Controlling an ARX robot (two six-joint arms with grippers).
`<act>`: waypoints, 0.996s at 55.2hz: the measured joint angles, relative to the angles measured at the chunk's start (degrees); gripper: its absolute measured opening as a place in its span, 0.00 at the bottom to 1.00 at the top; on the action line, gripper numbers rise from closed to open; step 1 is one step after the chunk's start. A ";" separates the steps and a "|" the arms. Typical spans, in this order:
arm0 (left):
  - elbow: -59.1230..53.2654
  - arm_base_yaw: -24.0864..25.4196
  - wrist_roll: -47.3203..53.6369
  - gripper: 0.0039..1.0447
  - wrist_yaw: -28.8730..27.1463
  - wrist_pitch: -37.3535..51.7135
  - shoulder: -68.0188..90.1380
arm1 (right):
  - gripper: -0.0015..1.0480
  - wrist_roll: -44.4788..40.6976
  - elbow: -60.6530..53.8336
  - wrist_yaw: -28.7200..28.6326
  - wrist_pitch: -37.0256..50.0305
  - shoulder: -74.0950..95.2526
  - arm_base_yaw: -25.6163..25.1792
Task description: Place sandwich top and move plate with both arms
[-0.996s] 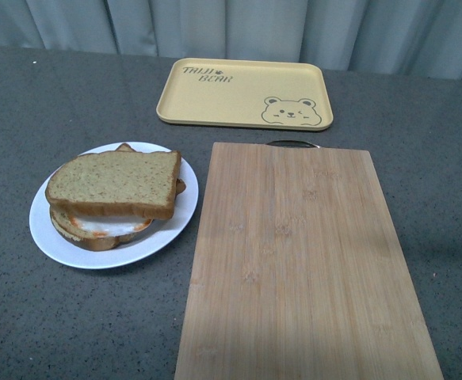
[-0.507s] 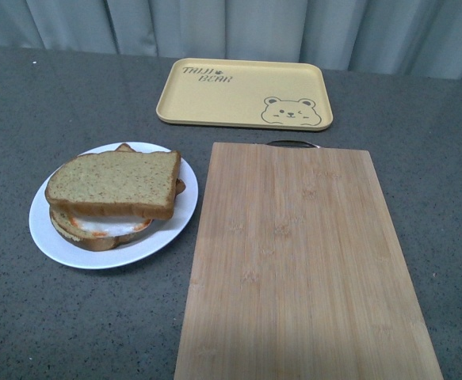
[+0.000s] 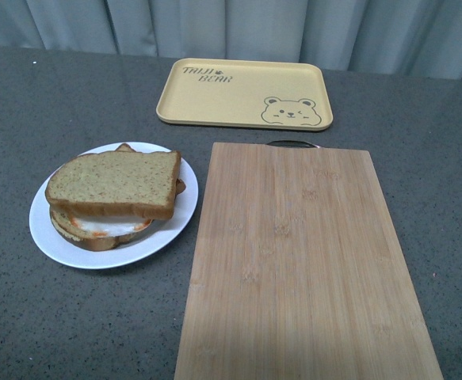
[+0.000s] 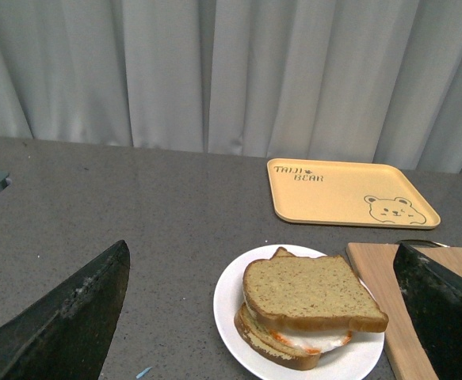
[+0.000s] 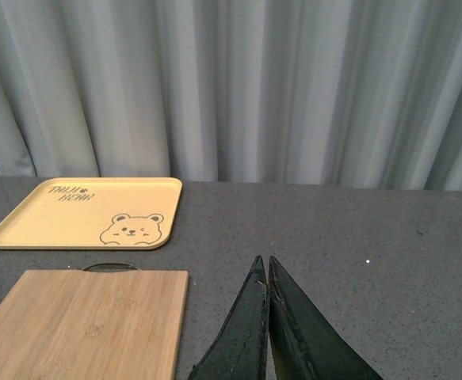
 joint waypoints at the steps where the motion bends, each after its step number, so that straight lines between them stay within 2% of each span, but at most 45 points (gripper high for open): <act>1: 0.00 0.00 0.00 0.94 0.00 0.00 0.00 | 0.01 0.00 0.00 0.00 -0.66 -0.70 0.00; 26: 0.00 0.00 0.00 0.94 0.00 0.00 0.00 | 0.01 0.00 -0.02 -0.04 -11.98 -12.61 0.00; 55: 0.00 0.00 0.00 0.94 0.00 0.00 0.00 | 0.01 0.00 -0.02 -0.13 -20.41 -21.09 0.00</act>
